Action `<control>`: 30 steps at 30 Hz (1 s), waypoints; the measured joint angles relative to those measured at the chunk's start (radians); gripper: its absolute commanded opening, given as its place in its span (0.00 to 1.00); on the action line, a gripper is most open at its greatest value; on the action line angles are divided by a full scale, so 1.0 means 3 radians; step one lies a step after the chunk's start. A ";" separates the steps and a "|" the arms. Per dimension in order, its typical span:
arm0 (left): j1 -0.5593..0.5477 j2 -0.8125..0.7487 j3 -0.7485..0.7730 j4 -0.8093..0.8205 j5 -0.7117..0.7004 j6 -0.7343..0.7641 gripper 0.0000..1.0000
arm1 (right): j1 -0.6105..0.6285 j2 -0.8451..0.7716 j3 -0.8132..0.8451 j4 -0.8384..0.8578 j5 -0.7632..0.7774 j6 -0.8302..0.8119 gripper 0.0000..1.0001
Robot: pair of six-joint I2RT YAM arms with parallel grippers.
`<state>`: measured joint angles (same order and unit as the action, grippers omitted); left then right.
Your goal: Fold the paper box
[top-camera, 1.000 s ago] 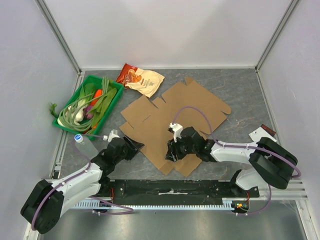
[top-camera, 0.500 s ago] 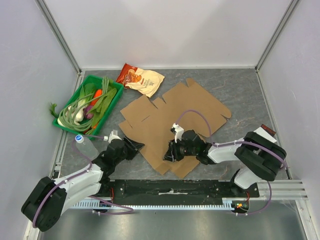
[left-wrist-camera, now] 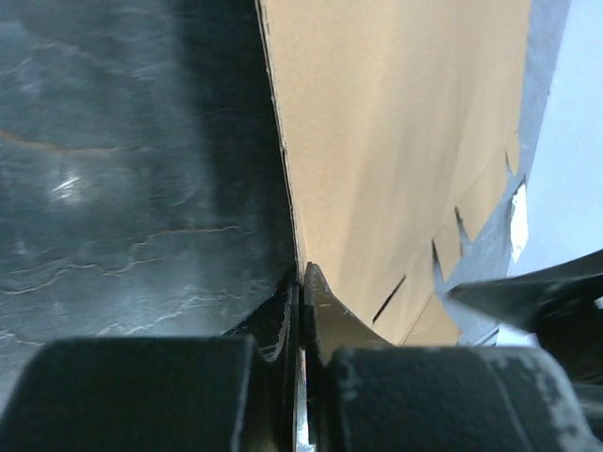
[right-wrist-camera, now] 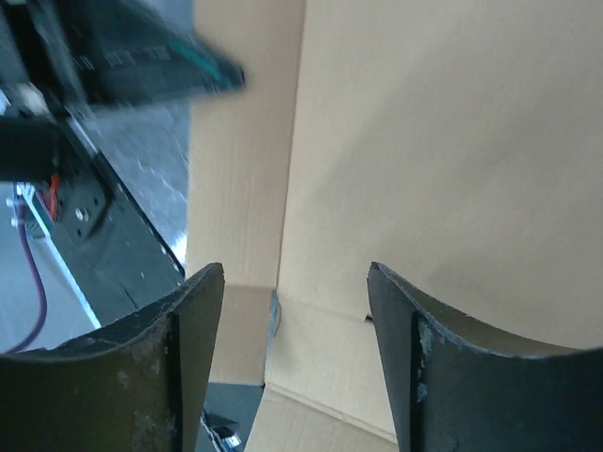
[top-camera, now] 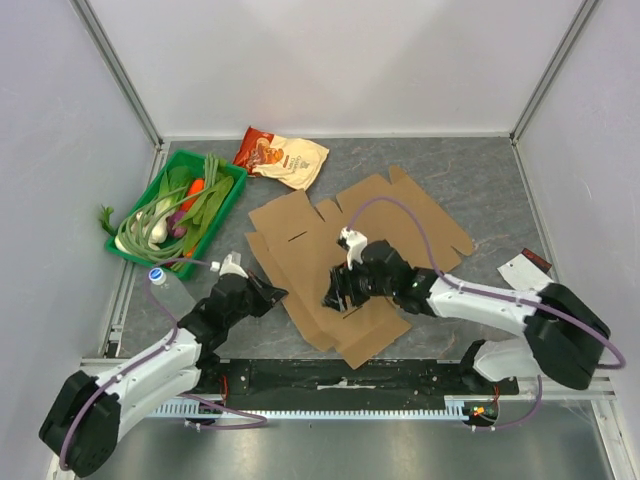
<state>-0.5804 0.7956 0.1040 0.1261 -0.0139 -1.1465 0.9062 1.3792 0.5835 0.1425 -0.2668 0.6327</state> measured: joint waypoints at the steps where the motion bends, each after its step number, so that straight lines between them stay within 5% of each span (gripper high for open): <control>1: 0.0000 -0.0072 0.0058 -0.0103 0.0027 0.0072 0.02 | -0.0001 -0.0111 0.0170 -0.0226 0.0094 -0.0095 0.78; 8: 0.0000 -0.0451 0.0696 -0.0683 0.0348 0.0774 0.02 | -0.0072 -0.0493 0.1326 -0.1081 0.0432 -0.1003 0.86; 14: -0.0014 -0.0182 0.1663 -0.1180 0.0675 0.1479 0.02 | -0.0220 -0.0231 0.2385 -0.1459 0.0548 -0.1522 0.88; 19: -0.0015 0.0041 0.2061 -0.1442 0.0722 0.1886 0.02 | -0.0220 0.0526 0.3883 -0.2023 0.1345 -0.0724 0.86; 26: -0.0015 0.0290 0.2302 -0.1638 0.0729 0.2176 0.02 | 0.0017 0.1198 0.4846 -0.2920 0.2223 0.0161 0.88; 30: -0.0015 0.0364 0.2358 -0.1649 0.0727 0.2298 0.02 | 0.0223 0.1481 0.5118 -0.3295 0.2561 0.0467 0.80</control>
<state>-0.5850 0.9047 0.8112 -0.3687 0.2043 -0.4572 0.9730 1.8236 2.1189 -0.8459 0.5014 0.7727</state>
